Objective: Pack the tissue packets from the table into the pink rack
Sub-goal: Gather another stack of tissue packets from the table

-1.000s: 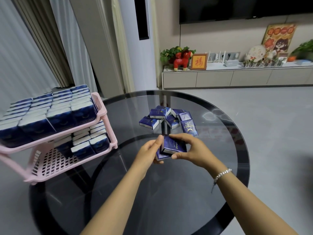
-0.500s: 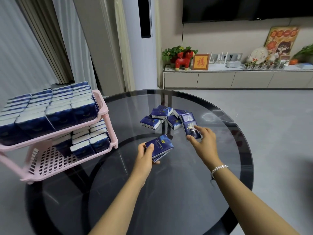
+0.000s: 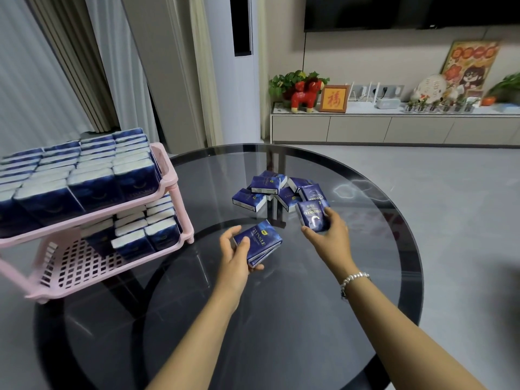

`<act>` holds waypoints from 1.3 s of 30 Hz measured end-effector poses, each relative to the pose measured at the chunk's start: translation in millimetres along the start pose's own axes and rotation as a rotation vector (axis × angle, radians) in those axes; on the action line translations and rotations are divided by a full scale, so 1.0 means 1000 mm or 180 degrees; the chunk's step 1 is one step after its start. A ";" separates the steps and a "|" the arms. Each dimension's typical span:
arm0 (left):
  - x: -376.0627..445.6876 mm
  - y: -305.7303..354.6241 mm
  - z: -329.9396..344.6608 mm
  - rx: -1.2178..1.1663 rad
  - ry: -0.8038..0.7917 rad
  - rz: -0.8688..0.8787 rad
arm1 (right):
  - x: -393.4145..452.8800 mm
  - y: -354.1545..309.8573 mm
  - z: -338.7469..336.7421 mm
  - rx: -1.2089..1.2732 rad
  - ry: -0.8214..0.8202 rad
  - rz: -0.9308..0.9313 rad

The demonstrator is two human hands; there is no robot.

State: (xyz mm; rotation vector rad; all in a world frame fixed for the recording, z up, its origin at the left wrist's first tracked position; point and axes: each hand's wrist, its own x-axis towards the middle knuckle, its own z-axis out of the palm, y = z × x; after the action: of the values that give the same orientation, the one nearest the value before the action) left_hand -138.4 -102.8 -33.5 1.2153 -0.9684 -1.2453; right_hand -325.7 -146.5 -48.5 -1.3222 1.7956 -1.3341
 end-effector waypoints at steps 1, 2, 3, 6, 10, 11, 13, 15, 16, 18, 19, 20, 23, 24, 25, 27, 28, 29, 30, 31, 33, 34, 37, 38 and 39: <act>-0.001 0.002 -0.001 0.0044 0.0014 0.0021 | -0.004 -0.002 -0.001 0.0175 -0.0072 -0.0007; -0.002 0.003 -0.003 0.0108 0.0038 0.0019 | -0.009 -0.003 -0.003 0.0349 -0.0162 -0.0034; -0.003 0.005 -0.005 0.0179 0.0059 0.0006 | -0.015 -0.007 -0.005 0.0521 -0.0281 -0.0051; -0.005 0.009 -0.013 0.0319 0.0033 -0.0144 | -0.030 -0.022 -0.011 0.0798 -0.0811 -0.0132; -0.009 0.016 -0.022 0.0404 -0.0229 -0.0370 | -0.046 -0.038 -0.016 0.0767 -0.1560 -0.0400; -0.011 0.018 -0.025 0.0410 -0.0302 -0.0402 | -0.049 -0.043 -0.016 0.0769 -0.1733 -0.0405; -0.015 0.021 -0.028 0.0388 -0.0445 -0.0436 | -0.054 -0.051 -0.017 0.0844 -0.2056 -0.0395; -0.019 0.025 -0.032 0.0284 -0.0560 -0.0495 | -0.058 -0.058 -0.016 0.0865 -0.2303 -0.0412; -0.021 0.026 -0.034 0.0223 -0.0612 -0.0558 | -0.060 -0.062 -0.016 0.0835 -0.2411 -0.0423; -0.026 0.031 -0.039 0.0137 -0.0753 -0.0696 | -0.065 -0.069 -0.015 0.0773 -0.2633 -0.0419; -0.029 0.033 -0.041 0.0178 -0.0804 -0.0720 | -0.067 -0.072 -0.014 0.0749 -0.2732 -0.0414; -0.032 0.035 -0.044 0.0270 -0.0816 -0.0697 | -0.070 -0.075 -0.013 0.0709 -0.2811 -0.0420; -0.043 0.038 -0.056 0.0578 -0.0685 -0.0451 | -0.077 -0.082 -0.005 0.0641 -0.2964 -0.0461; -0.046 0.038 -0.061 0.0570 -0.0610 -0.0403 | -0.079 -0.084 -0.001 0.0670 -0.2962 -0.0437; -0.048 0.039 -0.065 0.0513 -0.0543 -0.0381 | -0.081 -0.085 0.003 0.0678 -0.2931 -0.0388; -0.052 0.041 -0.075 0.0337 -0.0441 -0.0325 | -0.084 -0.086 0.013 0.0675 -0.2897 -0.0157; -0.054 0.042 -0.081 0.0297 -0.0417 -0.0274 | -0.086 -0.087 0.018 0.0742 -0.2949 0.0002; -0.057 0.044 -0.087 0.0308 -0.0427 -0.0221 | -0.089 -0.088 0.023 0.0810 -0.3036 0.0108; -0.059 0.044 -0.095 0.0404 -0.0447 -0.0149 | -0.090 -0.089 0.027 0.0827 -0.3114 0.0122; -0.062 0.046 -0.103 0.0612 -0.0474 -0.0056 | -0.092 -0.089 0.032 0.0770 -0.3181 0.0048; -0.069 0.049 -0.119 0.1201 -0.0587 0.0098 | -0.095 -0.090 0.040 0.0575 -0.3313 -0.0150; -0.071 0.048 -0.126 0.1394 -0.0670 0.0129 | -0.098 -0.091 0.043 0.0469 -0.3385 -0.0218; -0.077 0.044 -0.142 0.1649 -0.0786 0.0064 | -0.107 -0.091 0.055 0.0091 -0.3568 -0.0406; -0.079 0.043 -0.145 0.1763 -0.0781 0.0026 | -0.110 -0.090 0.059 0.0011 -0.3580 -0.0444; -0.081 0.041 -0.148 0.1911 -0.0797 -0.0005 | -0.113 -0.088 0.063 -0.0005 -0.3570 -0.0442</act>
State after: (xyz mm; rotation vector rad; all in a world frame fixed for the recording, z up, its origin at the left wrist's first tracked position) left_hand 3.6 -6.6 -6.1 1.5329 -1.6028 -1.1608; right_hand -196.4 -70.3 -4.4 -1.7080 0.9189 -0.4133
